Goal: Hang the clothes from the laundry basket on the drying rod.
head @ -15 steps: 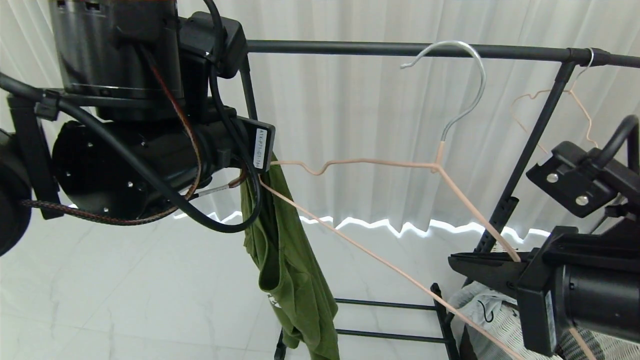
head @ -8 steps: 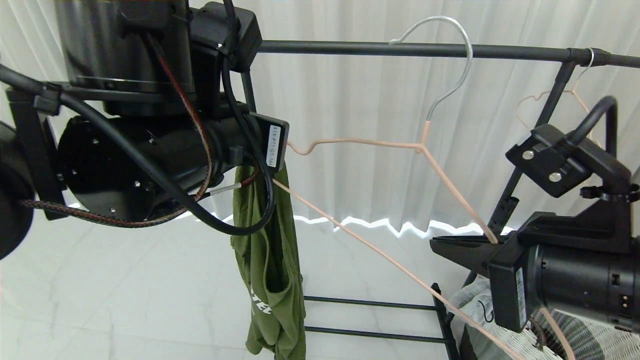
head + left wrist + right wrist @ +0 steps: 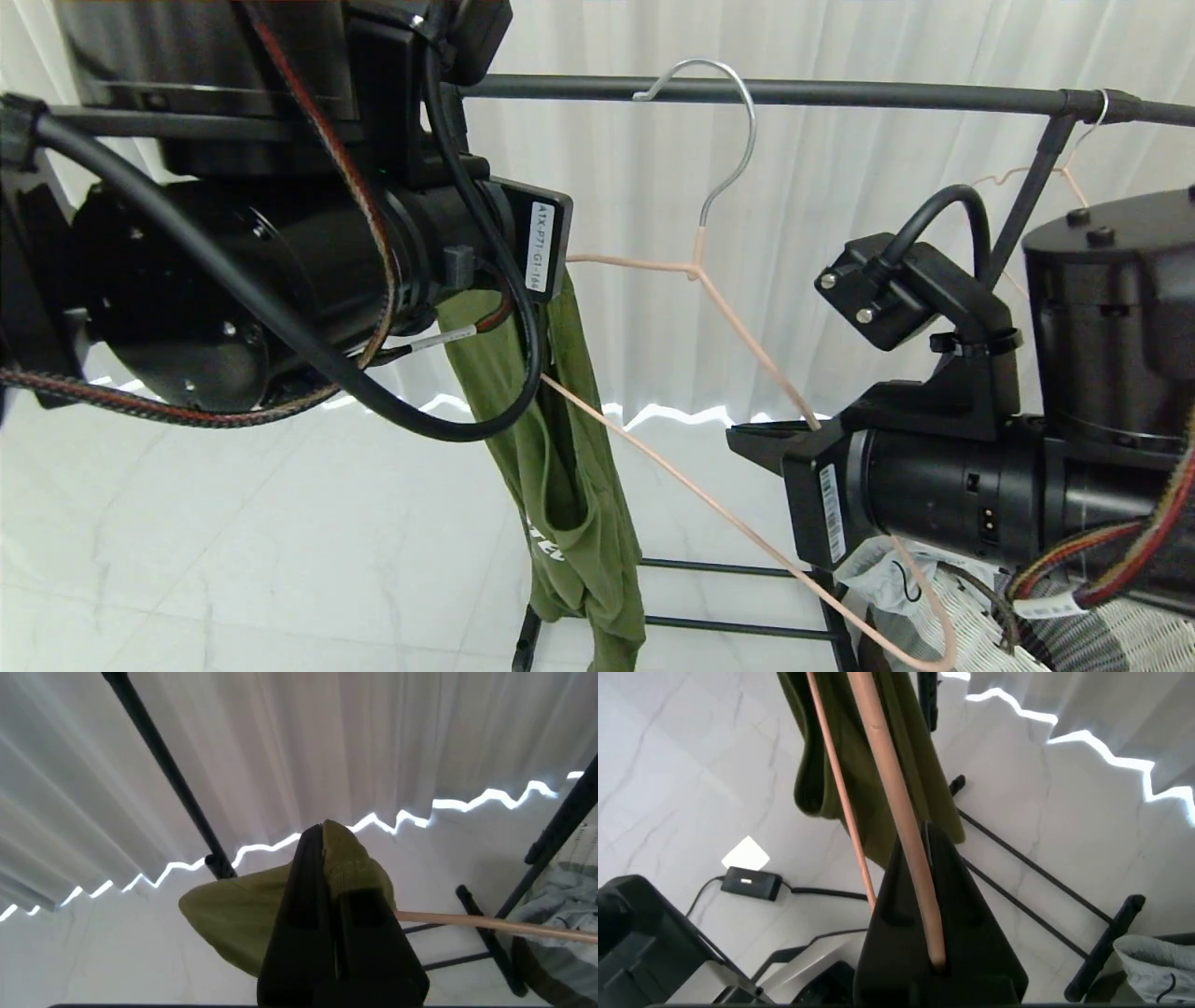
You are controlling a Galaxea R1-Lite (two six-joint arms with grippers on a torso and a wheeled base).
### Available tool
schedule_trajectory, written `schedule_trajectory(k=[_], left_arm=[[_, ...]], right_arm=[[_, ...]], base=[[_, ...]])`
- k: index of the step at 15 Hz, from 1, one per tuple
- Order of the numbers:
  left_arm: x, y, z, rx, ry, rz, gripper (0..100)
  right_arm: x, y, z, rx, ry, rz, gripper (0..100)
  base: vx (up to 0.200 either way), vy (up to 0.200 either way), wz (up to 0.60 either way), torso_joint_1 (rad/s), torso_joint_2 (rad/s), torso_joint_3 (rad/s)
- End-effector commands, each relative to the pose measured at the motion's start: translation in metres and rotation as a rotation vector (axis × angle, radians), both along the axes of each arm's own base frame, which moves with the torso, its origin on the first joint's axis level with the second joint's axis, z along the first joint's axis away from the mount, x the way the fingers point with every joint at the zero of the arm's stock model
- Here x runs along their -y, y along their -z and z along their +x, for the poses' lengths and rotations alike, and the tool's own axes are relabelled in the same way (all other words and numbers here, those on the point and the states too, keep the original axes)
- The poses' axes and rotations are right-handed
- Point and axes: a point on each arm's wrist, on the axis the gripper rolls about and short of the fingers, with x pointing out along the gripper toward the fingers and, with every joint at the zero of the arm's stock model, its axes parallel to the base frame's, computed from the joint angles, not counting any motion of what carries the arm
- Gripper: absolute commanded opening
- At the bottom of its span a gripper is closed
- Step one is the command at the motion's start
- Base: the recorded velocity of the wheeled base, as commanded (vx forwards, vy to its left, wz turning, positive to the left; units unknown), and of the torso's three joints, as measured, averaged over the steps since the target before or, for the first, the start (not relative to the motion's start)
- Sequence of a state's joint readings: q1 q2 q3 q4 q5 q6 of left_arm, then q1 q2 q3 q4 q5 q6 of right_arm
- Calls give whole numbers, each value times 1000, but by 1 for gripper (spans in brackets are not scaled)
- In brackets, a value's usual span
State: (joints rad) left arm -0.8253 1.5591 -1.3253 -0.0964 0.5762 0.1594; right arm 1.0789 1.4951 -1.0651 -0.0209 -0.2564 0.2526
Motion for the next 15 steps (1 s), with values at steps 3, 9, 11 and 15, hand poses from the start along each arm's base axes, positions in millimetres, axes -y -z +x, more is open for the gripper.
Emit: schedule_trajectory(k=[3, 9, 11, 15], left_arm=[[0, -9, -1, 22, 1, -23, 0], [-10, -15, 11, 29, -55, -22, 0], [-25, -18, 17, 8, -137, 10, 0], [-33, -20, 21, 1, -171, 17, 0]], right_arm=[[-13, 7, 5, -13, -8, -25, 0], [-16, 8, 6, -21, 3, -44, 0], [-1, 4, 6, -31, 34, -66, 0], [16, -5, 14, -2, 143, -56, 0]], base=[[0, 0, 0, 0, 0, 0], [0, 0, 0, 0, 0, 0], [0, 0, 0, 0, 0, 0], [0, 0, 0, 0, 0, 0]])
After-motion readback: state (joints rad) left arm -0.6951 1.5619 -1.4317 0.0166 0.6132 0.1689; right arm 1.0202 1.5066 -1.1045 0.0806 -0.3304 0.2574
